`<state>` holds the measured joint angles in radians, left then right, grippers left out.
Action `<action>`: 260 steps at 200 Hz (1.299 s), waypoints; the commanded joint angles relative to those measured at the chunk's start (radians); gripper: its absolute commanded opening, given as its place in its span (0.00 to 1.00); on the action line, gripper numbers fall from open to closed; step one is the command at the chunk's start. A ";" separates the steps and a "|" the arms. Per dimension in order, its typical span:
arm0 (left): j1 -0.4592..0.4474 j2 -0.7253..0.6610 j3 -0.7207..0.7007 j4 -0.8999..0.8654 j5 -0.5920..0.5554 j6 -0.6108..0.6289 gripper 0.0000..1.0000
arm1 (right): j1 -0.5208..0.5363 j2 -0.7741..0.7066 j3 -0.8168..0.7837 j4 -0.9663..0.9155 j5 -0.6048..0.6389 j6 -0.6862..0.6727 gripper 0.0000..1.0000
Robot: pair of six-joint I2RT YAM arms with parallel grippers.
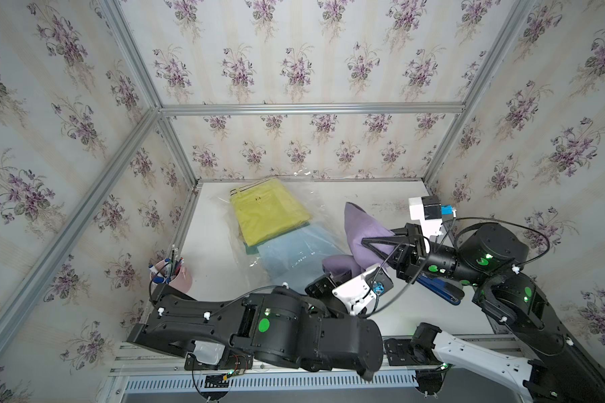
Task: Take the trousers out of the vacuum bag
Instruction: Place the trousers at the center of the board.
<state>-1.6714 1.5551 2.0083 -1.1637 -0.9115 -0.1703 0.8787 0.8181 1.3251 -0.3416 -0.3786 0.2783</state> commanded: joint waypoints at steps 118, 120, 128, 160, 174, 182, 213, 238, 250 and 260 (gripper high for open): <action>0.468 0.073 -0.039 0.454 0.272 0.254 0.02 | -0.117 0.194 0.012 0.150 0.309 -0.089 0.00; 0.472 0.078 -0.039 0.459 0.279 0.253 0.02 | -0.127 0.197 0.010 0.151 0.303 -0.085 0.00; 0.492 0.092 -0.038 0.473 0.298 0.247 0.02 | -0.163 0.207 0.006 0.157 0.276 -0.073 0.00; 0.554 0.160 -0.029 0.529 0.346 0.242 0.02 | -0.323 0.232 -0.055 0.231 0.132 -0.005 0.00; 0.581 0.193 -0.023 0.557 0.371 0.245 0.02 | -0.413 0.252 -0.080 0.267 0.061 0.027 0.00; 0.599 0.214 -0.013 0.566 0.385 0.244 0.02 | -0.448 0.266 -0.093 0.291 0.024 0.041 0.00; 0.668 0.317 0.062 0.577 0.444 0.243 0.02 | -0.558 0.352 -0.114 0.382 -0.107 0.091 0.00; 0.721 0.419 0.146 0.587 0.507 0.245 0.02 | -0.597 0.442 -0.091 0.431 -0.158 0.096 0.00; 0.748 0.471 0.194 0.590 0.537 0.245 0.02 | -0.618 0.488 -0.076 0.457 -0.180 0.104 0.00; 0.770 0.520 0.238 0.589 0.562 0.240 0.02 | -0.635 0.523 -0.069 0.485 -0.198 0.114 0.00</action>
<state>-0.9405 1.9972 2.1662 -0.7155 -0.4335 0.0769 0.2676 1.2808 1.2346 0.0299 -0.4240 0.3531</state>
